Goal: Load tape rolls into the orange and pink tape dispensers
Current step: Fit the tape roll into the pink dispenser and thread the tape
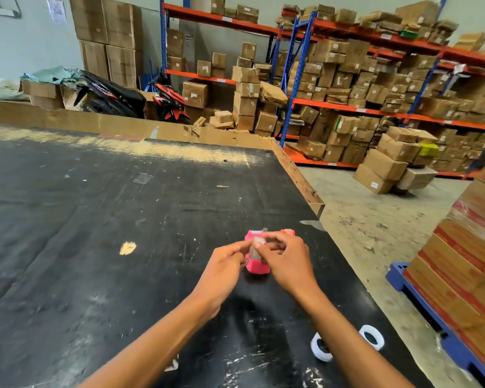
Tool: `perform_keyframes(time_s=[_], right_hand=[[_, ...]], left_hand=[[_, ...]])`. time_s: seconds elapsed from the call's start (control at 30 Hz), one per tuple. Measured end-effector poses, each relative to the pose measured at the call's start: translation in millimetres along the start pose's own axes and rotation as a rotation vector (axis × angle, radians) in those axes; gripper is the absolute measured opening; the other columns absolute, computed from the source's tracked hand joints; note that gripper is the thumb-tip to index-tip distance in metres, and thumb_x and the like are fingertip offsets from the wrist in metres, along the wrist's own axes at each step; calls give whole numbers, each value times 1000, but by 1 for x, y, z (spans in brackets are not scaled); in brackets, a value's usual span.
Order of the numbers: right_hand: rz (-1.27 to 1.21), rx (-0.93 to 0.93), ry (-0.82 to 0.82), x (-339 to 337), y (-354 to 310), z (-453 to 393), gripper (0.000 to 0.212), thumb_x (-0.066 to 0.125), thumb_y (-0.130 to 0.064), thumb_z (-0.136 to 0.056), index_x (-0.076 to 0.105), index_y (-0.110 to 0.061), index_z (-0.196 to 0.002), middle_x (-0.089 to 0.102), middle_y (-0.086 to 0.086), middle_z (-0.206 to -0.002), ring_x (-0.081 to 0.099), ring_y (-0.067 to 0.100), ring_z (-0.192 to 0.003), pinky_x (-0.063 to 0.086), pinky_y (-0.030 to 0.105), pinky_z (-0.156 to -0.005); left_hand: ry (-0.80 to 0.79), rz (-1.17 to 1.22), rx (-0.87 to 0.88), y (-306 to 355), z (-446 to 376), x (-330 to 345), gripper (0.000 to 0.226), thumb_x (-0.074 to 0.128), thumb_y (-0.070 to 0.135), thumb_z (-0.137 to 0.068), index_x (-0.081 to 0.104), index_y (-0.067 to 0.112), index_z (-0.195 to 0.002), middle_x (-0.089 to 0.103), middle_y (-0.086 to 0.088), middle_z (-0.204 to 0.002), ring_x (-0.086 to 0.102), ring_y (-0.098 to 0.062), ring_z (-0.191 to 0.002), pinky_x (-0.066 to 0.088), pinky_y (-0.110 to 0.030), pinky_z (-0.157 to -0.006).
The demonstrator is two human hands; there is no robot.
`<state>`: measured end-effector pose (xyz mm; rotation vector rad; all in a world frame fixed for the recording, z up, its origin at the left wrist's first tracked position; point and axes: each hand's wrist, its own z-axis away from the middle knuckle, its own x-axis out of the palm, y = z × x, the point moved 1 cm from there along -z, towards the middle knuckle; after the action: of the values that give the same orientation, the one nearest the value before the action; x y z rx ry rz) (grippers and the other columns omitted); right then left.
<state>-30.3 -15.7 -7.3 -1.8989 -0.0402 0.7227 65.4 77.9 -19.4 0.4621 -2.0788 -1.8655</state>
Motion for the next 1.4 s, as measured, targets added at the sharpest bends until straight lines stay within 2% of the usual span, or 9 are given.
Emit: perform_keyframes(time_s=[0.13, 0.3, 0.47, 0.67, 0.8, 0.97, 1.17, 1.27, 1.4], right_hand=[[10, 119, 5, -3, 13, -29, 11, 72, -18, -77, 74, -15, -86, 76, 8, -74, 73, 24, -68, 60, 47, -76], [121, 107, -115, -4, 29, -50, 12, 72, -11, -79, 72, -4, -89, 74, 19, -81, 65, 19, -69, 58, 38, -71], [178, 37, -184, 0, 43, -58, 14, 73, -11, -79, 74, -2, -90, 74, 15, -87, 64, 15, -77, 50, 22, -67], [227, 26, -238, 5, 52, -65, 8, 75, -16, -77, 75, -8, -80, 75, 10, -80, 61, 10, -70, 51, 36, -72], [204, 29, -261, 5, 57, -68, 13, 77, -21, -77, 76, -8, -80, 70, 4, -74, 54, 7, -64, 44, 24, -63], [261, -10, -262, 7, 61, -65, 14, 75, -26, -78, 73, -13, -74, 63, -6, -69, 50, 3, -60, 42, 26, -64], [170, -34, -215, -1, 62, -54, 14, 77, -20, -76, 67, -12, -82, 61, -6, -78, 54, 6, -69, 43, 18, -66], [154, -54, -214, -3, 63, -59, 15, 75, -17, -77, 61, -16, -73, 58, -5, -72, 50, 8, -64, 42, 18, -61], [229, -67, -369, -5, 61, -71, 26, 74, -17, -78, 64, -15, -103, 57, -3, -72, 48, 4, -64, 41, 20, -64]], left_hand=[[45, -129, -4, -28, -32, -3, 50, 41, -6, -85, 68, 23, -115, 73, 6, -112, 65, -3, -106, 47, -14, -94], [27, -300, 26, -56, -47, 2, 38, 53, 3, -88, 62, 16, -122, 66, 14, -95, 56, -4, -91, 45, -18, -87], [71, -333, 141, -72, -48, 3, 34, 56, 6, -90, 62, 13, -123, 55, 35, -106, 50, 32, -91, 36, 4, -87], [70, -350, 157, -79, -49, 2, 36, 58, 19, -91, 60, 21, -126, 53, 24, -124, 54, 6, -114, 36, -5, -95], [79, -355, 160, -82, -49, 1, 37, 58, 19, -91, 58, 21, -128, 49, 24, -123, 46, 10, -115, 30, 5, -91], [62, -367, 168, -84, -50, -1, 37, 58, 23, -91, 58, 24, -129, 53, 17, -131, 49, 2, -122, 37, -13, -102], [96, -391, 144, -81, -45, 0, 29, 60, 23, -89, 55, 46, -105, 64, 33, -86, 57, 0, -90, 50, -27, -91], [96, -396, 147, -81, -44, 1, 30, 60, 22, -89, 54, 49, -101, 59, 51, -83, 59, 1, -93, 48, -22, -91], [116, -333, 140, -78, -42, 4, 32, 61, 19, -89, 64, 28, -120, 58, 42, -105, 59, 9, -103, 43, -9, -93]])
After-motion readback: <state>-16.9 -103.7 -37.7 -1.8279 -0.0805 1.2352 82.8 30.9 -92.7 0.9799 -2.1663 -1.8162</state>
